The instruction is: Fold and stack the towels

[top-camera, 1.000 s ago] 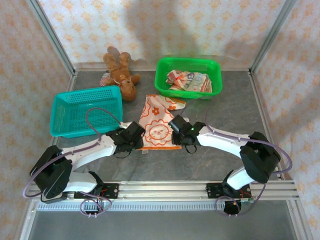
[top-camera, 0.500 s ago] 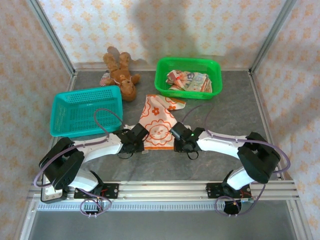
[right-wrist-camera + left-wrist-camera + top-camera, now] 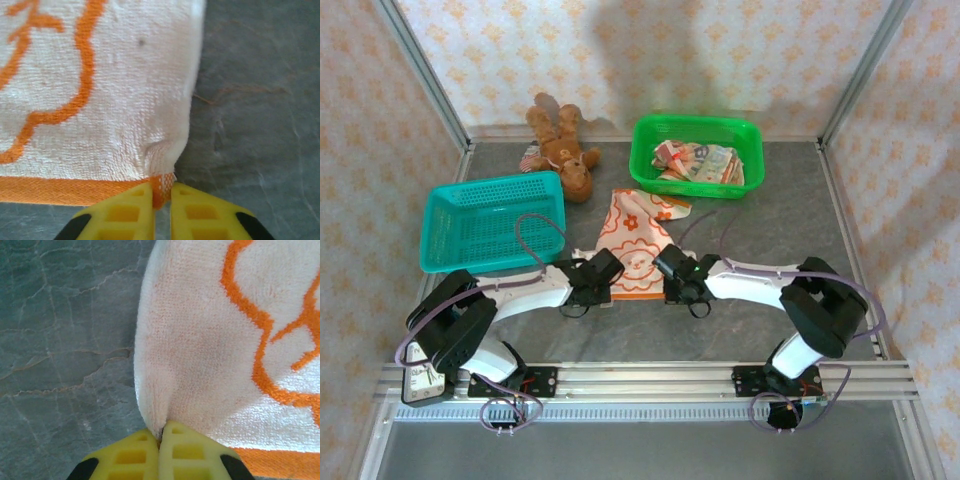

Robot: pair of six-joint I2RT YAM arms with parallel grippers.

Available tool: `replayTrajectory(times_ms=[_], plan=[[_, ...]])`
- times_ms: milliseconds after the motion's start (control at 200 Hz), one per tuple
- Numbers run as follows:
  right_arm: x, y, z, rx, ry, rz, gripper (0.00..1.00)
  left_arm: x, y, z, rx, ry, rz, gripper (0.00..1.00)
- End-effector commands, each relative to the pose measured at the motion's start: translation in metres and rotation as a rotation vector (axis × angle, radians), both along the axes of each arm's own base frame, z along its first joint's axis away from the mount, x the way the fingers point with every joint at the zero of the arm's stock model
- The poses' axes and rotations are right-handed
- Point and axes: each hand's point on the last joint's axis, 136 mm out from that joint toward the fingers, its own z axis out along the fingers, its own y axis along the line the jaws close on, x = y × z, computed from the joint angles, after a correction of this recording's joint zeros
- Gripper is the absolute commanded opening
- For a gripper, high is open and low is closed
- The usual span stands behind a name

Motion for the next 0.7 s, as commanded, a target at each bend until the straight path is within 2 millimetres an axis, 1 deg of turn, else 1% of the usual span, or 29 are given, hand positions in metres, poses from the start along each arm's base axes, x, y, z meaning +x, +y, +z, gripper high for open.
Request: replayTrajectory(times_ms=[0,75,130,220,275,295,310,400,560,646,696], plan=[[0.003,0.001,0.000,-0.004,-0.021,0.006,0.00,-0.002,-0.010,-0.009,-0.017,0.017,-0.016,0.00],[0.010,0.001,0.018,-0.001,-0.071,0.009,0.00,0.002,-0.012,0.007,-0.024,-0.007,-0.015,0.00],[0.017,0.000,0.037,0.012,-0.121,0.003,0.00,0.007,-0.014,0.026,-0.036,-0.035,-0.016,0.00],[0.030,0.001,0.074,0.052,-0.214,-0.002,0.00,0.017,-0.018,0.067,-0.057,-0.107,-0.023,0.00],[0.038,-0.001,0.098,0.069,-0.270,-0.011,0.00,0.025,-0.019,0.096,-0.064,-0.156,-0.026,0.00],[0.041,-0.002,0.108,0.077,-0.294,-0.013,0.00,0.026,-0.018,0.105,-0.059,-0.169,-0.028,0.00],[0.044,-0.003,0.115,0.079,-0.311,-0.016,0.00,0.029,-0.020,0.115,-0.068,-0.188,-0.030,0.00],[0.059,-0.009,0.162,0.119,-0.431,-0.036,0.00,0.039,-0.020,0.164,-0.078,-0.268,-0.036,0.00],[0.089,-0.014,0.259,0.210,-0.681,-0.061,0.00,0.064,-0.022,0.258,-0.107,-0.468,-0.036,0.00],[0.102,-0.011,0.309,0.243,-0.794,-0.053,0.00,0.079,-0.023,0.309,-0.118,-0.573,-0.042,0.00],[0.110,-0.009,0.333,0.245,-0.848,-0.046,0.00,0.089,-0.023,0.334,-0.117,-0.627,-0.042,0.00]])
